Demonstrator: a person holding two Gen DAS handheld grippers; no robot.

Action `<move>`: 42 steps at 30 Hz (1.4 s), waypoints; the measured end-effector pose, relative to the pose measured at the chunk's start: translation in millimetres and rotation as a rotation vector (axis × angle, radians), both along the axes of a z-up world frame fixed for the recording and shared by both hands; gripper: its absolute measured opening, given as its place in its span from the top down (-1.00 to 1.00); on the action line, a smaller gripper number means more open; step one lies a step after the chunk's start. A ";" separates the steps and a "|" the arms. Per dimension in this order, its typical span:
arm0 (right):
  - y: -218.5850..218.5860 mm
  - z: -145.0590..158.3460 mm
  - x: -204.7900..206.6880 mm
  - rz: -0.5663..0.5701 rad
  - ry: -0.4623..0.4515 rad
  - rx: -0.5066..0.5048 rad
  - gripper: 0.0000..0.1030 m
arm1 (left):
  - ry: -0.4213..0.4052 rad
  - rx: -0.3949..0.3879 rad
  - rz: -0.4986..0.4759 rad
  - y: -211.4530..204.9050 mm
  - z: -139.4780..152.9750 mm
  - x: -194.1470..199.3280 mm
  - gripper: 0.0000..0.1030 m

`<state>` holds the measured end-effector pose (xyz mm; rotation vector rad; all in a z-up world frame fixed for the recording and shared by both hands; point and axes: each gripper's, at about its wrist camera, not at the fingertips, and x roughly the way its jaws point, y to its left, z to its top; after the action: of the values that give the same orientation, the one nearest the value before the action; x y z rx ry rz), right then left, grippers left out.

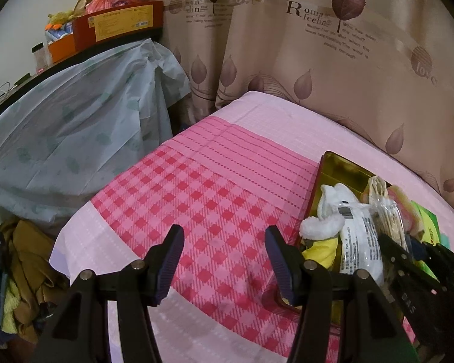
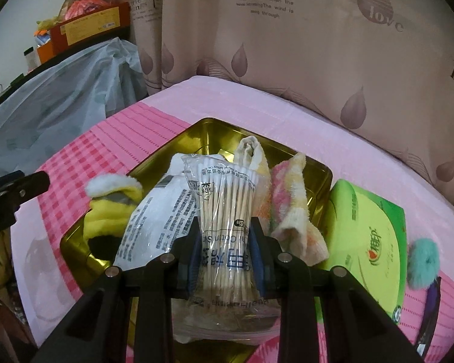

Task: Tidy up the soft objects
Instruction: 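Carry the cotton swab pack into the gold tin and open the right tool, then grasp the black packet with purple print using the right tool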

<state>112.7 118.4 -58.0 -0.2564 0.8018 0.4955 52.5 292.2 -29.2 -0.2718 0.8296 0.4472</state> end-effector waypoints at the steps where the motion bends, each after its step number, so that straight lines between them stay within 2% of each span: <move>1: 0.8 -1.1 1.5 0.001 0.003 -0.003 0.48 | 0.000 -0.002 -0.002 0.0 -0.1 0.3 -0.11; 7: 3.0 -2.3 -0.2 0.007 0.009 0.004 0.38 | 0.003 -0.008 -0.007 -0.9 -0.5 1.9 -0.11; 11: 2.2 0.8 -3.4 0.008 0.008 0.001 0.14 | -0.005 0.002 -0.010 -2.5 -0.2 2.4 -0.11; 15: -3.8 9.0 -12.1 0.015 0.010 0.024 0.02 | -0.002 0.002 -0.014 -3.5 -0.2 2.3 -0.11; 19: -8.6 20.7 -24.4 0.033 -0.003 0.040 -0.24 | 0.000 0.005 -0.022 -5.0 0.5 2.3 -0.11; 27: -27.7 42.0 -50.5 0.043 -0.039 0.083 -0.25 | -0.013 0.023 -0.051 -11.8 3.4 0.9 -0.11; 34: -88.6 44.6 -56.2 -0.047 -0.070 0.063 -0.25 | -0.020 0.062 -0.084 -21.8 7.1 0.5 -0.11; 42: -202.6 21.6 -40.3 -0.289 -0.052 0.002 -0.25 | -0.014 0.078 -0.112 -30.0 6.2 -0.3 -0.11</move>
<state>72.4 -84.2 -36.4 -0.1478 0.7727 0.2173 52.1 262.2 -23.0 -0.1550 0.8071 0.3711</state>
